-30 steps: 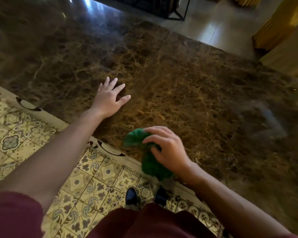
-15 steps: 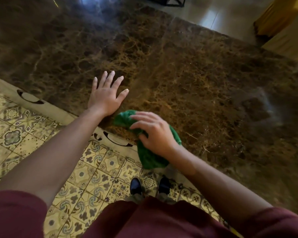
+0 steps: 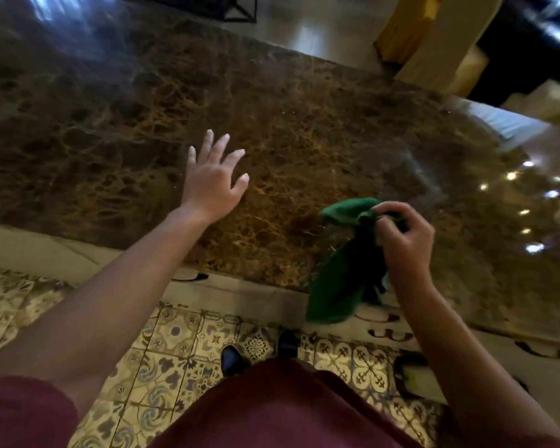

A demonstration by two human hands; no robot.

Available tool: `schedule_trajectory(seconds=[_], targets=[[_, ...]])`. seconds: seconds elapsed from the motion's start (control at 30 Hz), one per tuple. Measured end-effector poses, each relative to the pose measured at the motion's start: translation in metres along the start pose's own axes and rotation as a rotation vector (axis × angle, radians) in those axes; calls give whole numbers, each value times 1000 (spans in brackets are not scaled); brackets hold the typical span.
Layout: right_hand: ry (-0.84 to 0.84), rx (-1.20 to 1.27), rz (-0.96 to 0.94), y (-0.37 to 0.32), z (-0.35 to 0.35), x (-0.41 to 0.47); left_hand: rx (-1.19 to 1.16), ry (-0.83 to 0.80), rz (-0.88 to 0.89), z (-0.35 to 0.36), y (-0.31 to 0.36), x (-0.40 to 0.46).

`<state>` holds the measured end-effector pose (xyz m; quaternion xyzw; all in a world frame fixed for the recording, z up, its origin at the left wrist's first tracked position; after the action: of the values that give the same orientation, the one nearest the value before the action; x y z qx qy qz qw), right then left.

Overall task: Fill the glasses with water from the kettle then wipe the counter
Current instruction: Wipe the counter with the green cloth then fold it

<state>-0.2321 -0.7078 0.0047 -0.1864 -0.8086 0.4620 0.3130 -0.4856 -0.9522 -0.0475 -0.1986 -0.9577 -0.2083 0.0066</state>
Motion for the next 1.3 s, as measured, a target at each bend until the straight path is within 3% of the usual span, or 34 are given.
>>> schedule_trajectory(seconds=[0.1,0.17,0.33,0.57,0.73,0.83,1.0,1.13,1.23,1.3], targets=[[297,-201,98,42,-58,27,-67,-57,-90,17,11,2],[335,-275,178,66,-71,36,-76,-39,-127,24,10,2],[78,-277,56,65,-16,49,80,-24,-110,35,9,4],[-342,-80,-324,-2,87,-1,82,-17,-149,32,9,5],[-562,200,-261,-24,105,-56,69,15,-155,29,12,2],[-629,376,-107,-29,89,-67,48,31,-155,26,13,-2],[-421,513,72,-13,11,-43,95,84,-136,23,16,-6],[-5,407,125,20,-56,0,72,102,-172,23,24,-9],[380,359,281,58,-83,41,-20,134,-226,26,27,-19],[405,288,283,75,-75,69,-59,157,-284,25,26,-22]])
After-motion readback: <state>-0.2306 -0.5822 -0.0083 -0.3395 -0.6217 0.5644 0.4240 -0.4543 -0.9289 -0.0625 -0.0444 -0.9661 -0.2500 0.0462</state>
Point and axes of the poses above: each hand's wrist, its own x-axis towards the middle knuckle, its own z-axis out of the palm, y = z × x, the point moved 4 cm from there along x, towards the middle knuckle, and after that the axes turned 14 degrees about -z, right-handed, at the moved point
